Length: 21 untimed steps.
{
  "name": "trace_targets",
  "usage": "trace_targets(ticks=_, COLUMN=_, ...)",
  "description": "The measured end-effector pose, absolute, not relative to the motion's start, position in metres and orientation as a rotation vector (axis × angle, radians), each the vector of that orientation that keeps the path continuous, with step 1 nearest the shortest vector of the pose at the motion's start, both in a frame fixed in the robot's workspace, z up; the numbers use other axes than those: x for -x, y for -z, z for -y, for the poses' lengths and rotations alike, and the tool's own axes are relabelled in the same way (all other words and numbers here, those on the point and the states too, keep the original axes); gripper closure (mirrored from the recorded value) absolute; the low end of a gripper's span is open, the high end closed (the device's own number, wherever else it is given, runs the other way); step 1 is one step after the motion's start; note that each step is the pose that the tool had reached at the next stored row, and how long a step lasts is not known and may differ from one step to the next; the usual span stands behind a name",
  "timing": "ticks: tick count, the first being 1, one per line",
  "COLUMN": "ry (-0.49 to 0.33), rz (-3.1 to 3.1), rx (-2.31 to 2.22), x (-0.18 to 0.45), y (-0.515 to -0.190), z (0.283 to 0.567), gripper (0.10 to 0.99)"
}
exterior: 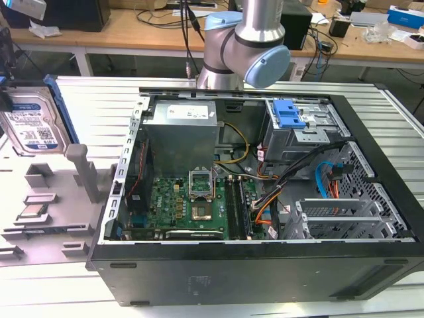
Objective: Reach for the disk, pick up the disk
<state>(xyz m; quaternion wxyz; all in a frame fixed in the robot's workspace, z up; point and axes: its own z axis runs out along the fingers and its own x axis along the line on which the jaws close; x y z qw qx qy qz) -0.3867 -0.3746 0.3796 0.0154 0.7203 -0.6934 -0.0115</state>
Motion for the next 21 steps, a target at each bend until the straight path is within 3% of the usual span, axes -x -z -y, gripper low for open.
trace_targets(ticks=21, ry=0.036, rz=2.157, rx=-2.241, x=0.386, y=-0.423, z=0.374, gripper=0.718)
